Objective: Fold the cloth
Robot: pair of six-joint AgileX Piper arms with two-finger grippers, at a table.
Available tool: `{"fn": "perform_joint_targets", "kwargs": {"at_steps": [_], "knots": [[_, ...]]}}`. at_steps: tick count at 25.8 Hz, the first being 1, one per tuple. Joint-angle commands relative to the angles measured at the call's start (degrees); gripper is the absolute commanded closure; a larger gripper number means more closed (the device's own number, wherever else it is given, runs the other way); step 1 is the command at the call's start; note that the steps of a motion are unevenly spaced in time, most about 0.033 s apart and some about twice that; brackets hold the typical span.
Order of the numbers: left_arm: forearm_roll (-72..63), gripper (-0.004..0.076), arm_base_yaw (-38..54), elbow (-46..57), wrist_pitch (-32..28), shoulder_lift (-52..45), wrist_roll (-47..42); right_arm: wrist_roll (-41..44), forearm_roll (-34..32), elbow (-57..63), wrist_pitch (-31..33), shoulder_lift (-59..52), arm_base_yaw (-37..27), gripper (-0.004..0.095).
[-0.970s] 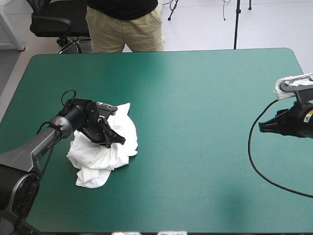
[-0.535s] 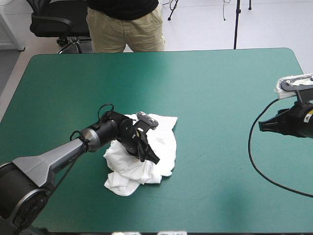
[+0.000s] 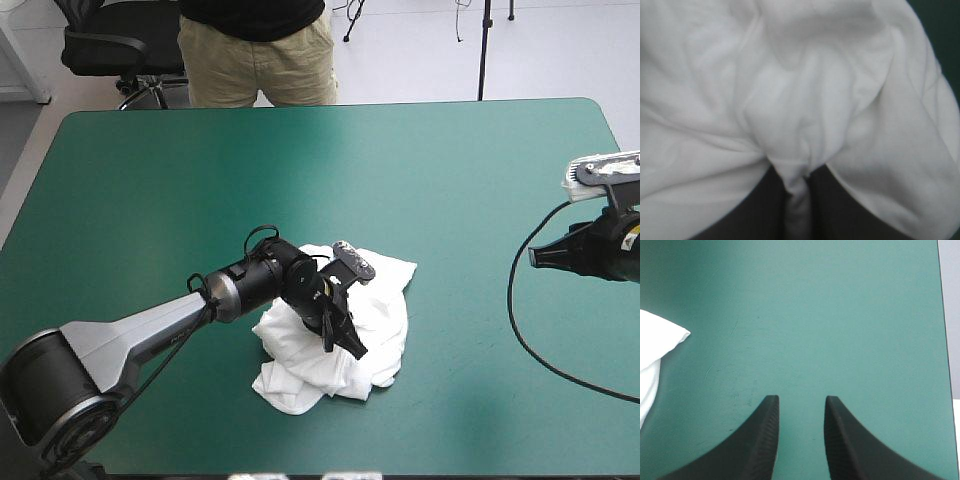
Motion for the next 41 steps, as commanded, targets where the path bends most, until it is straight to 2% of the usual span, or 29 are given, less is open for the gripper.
{"fn": "perform_joint_targets", "kwargs": {"at_steps": [1, 2, 3, 4, 8, 11, 14, 17, 20, 27, 31, 41], "knots": [[-0.79, 0.0489, -0.28, -2.46, 2.93, -2.55, -0.04, -0.05, -0.85, -1.28, -0.16, -0.56, -0.62, 0.0615], [-0.46, 0.033, -0.28, -3.55, 6.69, -2.55, -0.14, -0.05, -0.85, -1.28, -0.16, -0.56, -0.62, 0.0615], [1.15, 0.0226, -0.28, -5.32, 9.21, -3.05, -1.0, -0.05, -0.85, -1.28, -0.16, -0.56, -0.62, 0.0615], [2.51, 0.0215, -0.28, -6.01, 9.48, -3.55, -2.33, -0.05, -0.85, -1.28, -0.16, -0.56, -0.62, 0.0615], [12.32, 0.0253, 1.04, -7.48, 12.41, -10.12, -11.67, -0.05, -0.85, -1.28, -0.16, -0.56, -0.62, 0.0615], [12.32, 0.0257, 5.7, -6.67, 20.7, -14.37, -13.97, -0.05, -0.85, -1.28, -0.16, -0.56, -0.62, 0.0615], [12.32, 0.0257, 9.16, -1.72, 22.35, -17.64, -15.27, -0.05, -0.62, -1.28, -0.16, -0.56, -0.62, 0.062], [12.21, 0.0257, 11.29, 5.51, 21.16, -20.87, -16.43, -0.05, -0.62, -1.28, -0.16, -0.56, -0.62, 0.0629], [11.6, 0.0257, 11.2, 11.15, 17.02, -23.32, -17.05, -0.05, -0.62, -1.28, -0.16, -0.56, -0.62, 0.0629], [4.22, 0.0258, 10.84, 11.98, 11.66, -23.63, -16.81, -0.05, -0.06, -1.28, -0.16, -0.56, -0.62, 0.0629], [4.89, 0.0308, 8.36, 12.24, 9.32, -23.29, -17.19, -0.05, 0.19, -1.28, -0.16, -0.56, -0.62, 0.0629], [4.35, 0.0324, 4.11, 21.02, 6.51, -21.92, -20.32, -0.05, 0.31, -1.28, -0.16, -0.56, -0.62, 0.0638]]}}
